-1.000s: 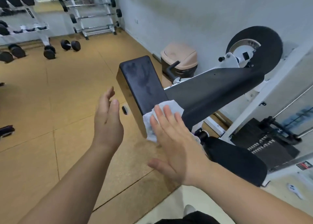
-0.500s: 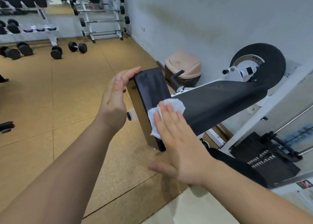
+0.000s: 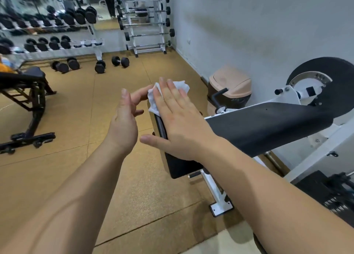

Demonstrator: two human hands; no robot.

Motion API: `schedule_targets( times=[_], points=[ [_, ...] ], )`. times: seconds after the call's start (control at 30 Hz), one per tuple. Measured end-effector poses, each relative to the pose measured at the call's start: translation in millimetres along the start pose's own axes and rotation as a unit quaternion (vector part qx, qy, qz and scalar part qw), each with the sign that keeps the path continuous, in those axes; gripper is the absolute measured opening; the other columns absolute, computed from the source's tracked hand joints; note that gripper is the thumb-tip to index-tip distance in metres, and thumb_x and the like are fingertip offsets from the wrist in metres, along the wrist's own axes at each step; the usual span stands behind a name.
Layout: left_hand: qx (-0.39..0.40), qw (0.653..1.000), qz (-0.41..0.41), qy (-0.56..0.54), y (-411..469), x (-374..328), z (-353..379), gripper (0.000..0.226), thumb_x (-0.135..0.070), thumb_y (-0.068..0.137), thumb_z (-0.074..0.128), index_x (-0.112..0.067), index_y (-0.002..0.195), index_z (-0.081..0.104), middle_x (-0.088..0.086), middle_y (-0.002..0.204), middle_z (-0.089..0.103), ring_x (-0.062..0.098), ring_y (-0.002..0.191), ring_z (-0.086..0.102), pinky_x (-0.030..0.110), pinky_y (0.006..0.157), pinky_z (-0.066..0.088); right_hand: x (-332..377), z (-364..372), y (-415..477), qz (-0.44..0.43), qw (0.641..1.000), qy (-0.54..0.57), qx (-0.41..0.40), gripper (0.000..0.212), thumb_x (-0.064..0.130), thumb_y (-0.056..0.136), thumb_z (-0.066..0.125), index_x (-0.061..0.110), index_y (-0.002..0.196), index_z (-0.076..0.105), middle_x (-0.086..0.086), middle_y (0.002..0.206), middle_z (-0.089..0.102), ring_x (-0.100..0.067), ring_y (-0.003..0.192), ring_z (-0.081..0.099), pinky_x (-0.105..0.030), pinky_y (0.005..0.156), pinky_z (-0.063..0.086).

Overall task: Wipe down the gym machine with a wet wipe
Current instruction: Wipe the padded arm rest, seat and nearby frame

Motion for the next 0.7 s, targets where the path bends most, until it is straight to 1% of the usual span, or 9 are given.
schedule_targets(
  times=[0.13, 0.23, 0.3, 0.37, 0.43, 0.5, 0.53, 0.63, 0.7],
  points=[
    [-0.033, 0.999, -0.004, 0.024, -5, -1, 2, 0.069, -0.070, 0.094, 0.009, -0.044, 0.129, 0.062, -0.012, 0.139, 0.063, 0.007, 0.137, 0.049, 0.056, 0.114, 0.036, 12, 30, -70, -0.015, 1.000, -0.011, 0.022, 0.110, 0.085, 0.092, 0.025, 0.007, 0.163, -0.007, -0.012, 0.169, -0.024, -0.024, 0.156, -0.026, -0.047, 0.129, -0.003],
    [-0.050, 0.998, -0.005, 0.041, -8, -1, 6, 0.067, -0.070, 0.093, 0.011, -0.045, 0.131, 0.060, -0.012, 0.141, 0.061, 0.004, 0.136, 0.048, 0.052, 0.114, 0.038, 16, 58, -135, -0.022, 1.000, -0.016, 0.005, 0.108, 0.084, 0.094, 0.027, 0.005, 0.164, 0.001, -0.014, 0.172, -0.012, -0.030, 0.159, -0.009, -0.049, 0.124, 0.008],
    [-0.071, 0.996, -0.008, 0.053, -9, -5, 7, 0.068, -0.070, 0.093, 0.013, -0.041, 0.129, 0.063, -0.011, 0.137, 0.063, 0.005, 0.132, 0.051, 0.049, 0.111, 0.041, 14, 66, -152, -0.021, 0.999, -0.022, -0.012, 0.106, 0.083, 0.095, 0.028, 0.004, 0.164, 0.009, -0.016, 0.172, -0.002, -0.032, 0.160, 0.000, -0.050, 0.120, 0.013],
    [-0.100, 0.993, -0.015, 0.060, -7, -11, 5, 0.068, -0.070, 0.091, 0.018, -0.035, 0.118, 0.069, -0.008, 0.126, 0.069, 0.008, 0.123, 0.058, 0.046, 0.105, 0.045, 12, 60, -138, -0.022, 0.999, -0.021, -0.011, 0.106, 0.083, 0.095, 0.024, 0.003, 0.163, 0.010, -0.017, 0.172, -0.003, -0.032, 0.159, -0.004, -0.050, 0.124, 0.011],
    [-0.126, 0.988, -0.019, 0.084, 2, -18, 1, 0.063, -0.068, 0.093, 0.024, -0.030, 0.104, 0.073, -0.006, 0.111, 0.074, 0.008, 0.109, 0.064, 0.042, 0.097, 0.049, 9, 45, -105, -0.030, 0.999, 0.004, -0.015, 0.106, 0.083, 0.095, 0.022, 0.005, 0.164, 0.001, -0.014, 0.171, -0.014, -0.027, 0.158, -0.017, -0.049, 0.129, 0.002],
    [-0.125, 0.979, -0.015, 0.161, 11, -29, 1, 0.049, -0.055, 0.101, 0.031, -0.029, 0.093, 0.071, -0.008, 0.097, 0.072, -0.002, 0.093, 0.063, 0.035, 0.088, 0.051, 1, 28, -68, -0.025, 0.998, 0.053, -0.022, 0.103, 0.080, 0.095, 0.021, 0.008, 0.163, -0.005, -0.010, 0.170, -0.021, -0.021, 0.155, -0.026, -0.046, 0.129, -0.004],
    [-0.118, 0.972, -0.013, 0.201, 15, -33, 2, 0.043, -0.049, 0.104, 0.035, -0.027, 0.090, 0.070, -0.007, 0.092, 0.070, -0.001, 0.087, 0.062, 0.034, 0.083, 0.050, -4, 21, -54, -0.018, 0.996, 0.079, -0.025, 0.102, 0.078, 0.094, 0.020, 0.009, 0.163, -0.006, -0.009, 0.170, -0.022, -0.019, 0.154, -0.029, -0.045, 0.129, -0.005],
    [-0.105, 0.958, -0.013, 0.267, 28, -44, 6, 0.049, -0.048, 0.100, 0.050, -0.004, 0.090, 0.068, 0.019, 0.085, 0.063, 0.023, 0.074, 0.056, 0.036, 0.068, 0.041, -8, 20, -51, -0.008, 0.991, 0.129, -0.044, 0.101, 0.076, 0.095, 0.024, 0.008, 0.163, -0.006, -0.008, 0.170, -0.024, -0.017, 0.154, -0.030, -0.044, 0.129, -0.005],
    [-0.095, 0.942, -0.015, 0.320, 37, -50, 12, 0.050, -0.048, 0.098, 0.056, 0.000, 0.083, 0.063, 0.015, 0.070, 0.055, 0.020, 0.065, 0.049, 0.035, 0.061, 0.036, -3, 32, -79, -0.011, 0.989, 0.133, -0.065, 0.101, 0.074, 0.097, 0.032, 0.005, 0.163, -0.002, -0.009, 0.171, -0.021, -0.021, 0.156, -0.026, -0.044, 0.129, -0.003]
  ],
)
Point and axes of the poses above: each hand's wrist, its own y-axis towards the middle knuckle, its own z-axis out of the palm, x = y × z, the point moved 9 cm from there along y, towards the middle knuckle
